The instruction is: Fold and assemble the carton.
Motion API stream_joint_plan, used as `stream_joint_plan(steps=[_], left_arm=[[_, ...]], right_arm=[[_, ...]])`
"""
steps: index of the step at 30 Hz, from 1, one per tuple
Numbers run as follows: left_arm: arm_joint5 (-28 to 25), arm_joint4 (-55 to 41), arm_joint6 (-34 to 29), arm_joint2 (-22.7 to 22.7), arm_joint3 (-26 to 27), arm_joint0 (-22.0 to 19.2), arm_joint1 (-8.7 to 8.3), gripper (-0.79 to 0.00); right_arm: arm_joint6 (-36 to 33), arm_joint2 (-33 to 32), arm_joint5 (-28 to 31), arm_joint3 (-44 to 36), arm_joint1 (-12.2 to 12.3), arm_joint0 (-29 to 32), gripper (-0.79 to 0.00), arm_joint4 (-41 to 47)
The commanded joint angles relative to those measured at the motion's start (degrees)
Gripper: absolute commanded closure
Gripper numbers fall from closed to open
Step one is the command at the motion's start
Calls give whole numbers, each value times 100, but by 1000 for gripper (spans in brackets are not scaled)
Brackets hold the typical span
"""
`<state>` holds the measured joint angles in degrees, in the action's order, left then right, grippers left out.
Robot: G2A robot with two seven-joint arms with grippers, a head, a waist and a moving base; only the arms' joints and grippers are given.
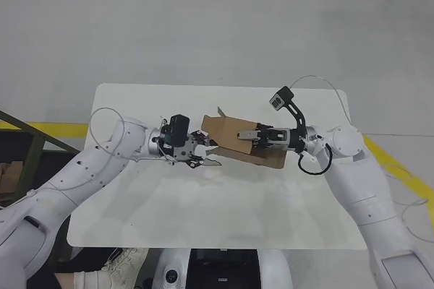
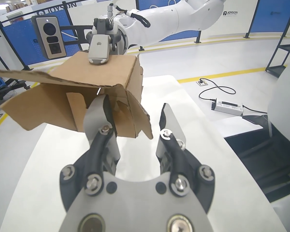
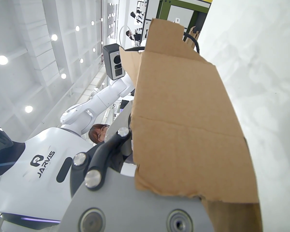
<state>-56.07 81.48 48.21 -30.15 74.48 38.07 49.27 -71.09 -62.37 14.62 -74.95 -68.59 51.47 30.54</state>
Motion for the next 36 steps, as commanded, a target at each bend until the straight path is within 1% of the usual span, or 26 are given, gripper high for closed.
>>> stream_joint_plan(steps=[1, 9, 15, 19, 23, 31, 36], left_arm=[[-8, -25, -8, 0, -3, 1, -5, -372], [-18, -87, -18, -6, -95, 4, -26, -366], [-48, -232, -48, -19, -97, 5, -51, -320], [-77, -349, -77, -33, -65, 3, -75, -265], [-116, -426, -116, -37, -36, 0, -99, -243], [-192, -584, -191, -31, -33, 0, -137, -277], [-193, -674, -192, -29, -95, 9, -164, -271]], right_arm=[[-6, 3, 0, 5, 1, -4, 0, 4], [-15, 23, 9, 14, 3, -18, 0, 8], [-33, 45, 15, 4, 4, -22, 0, 3], [-35, 64, 21, 3, 3, -28, 0, 0], [-50, 75, 29, 9, 4, -36, 0, 1], [-101, 93, 37, -5, 10, -43, 0, -5], [-130, 100, 46, -28, 14, -41, 0, -3]])
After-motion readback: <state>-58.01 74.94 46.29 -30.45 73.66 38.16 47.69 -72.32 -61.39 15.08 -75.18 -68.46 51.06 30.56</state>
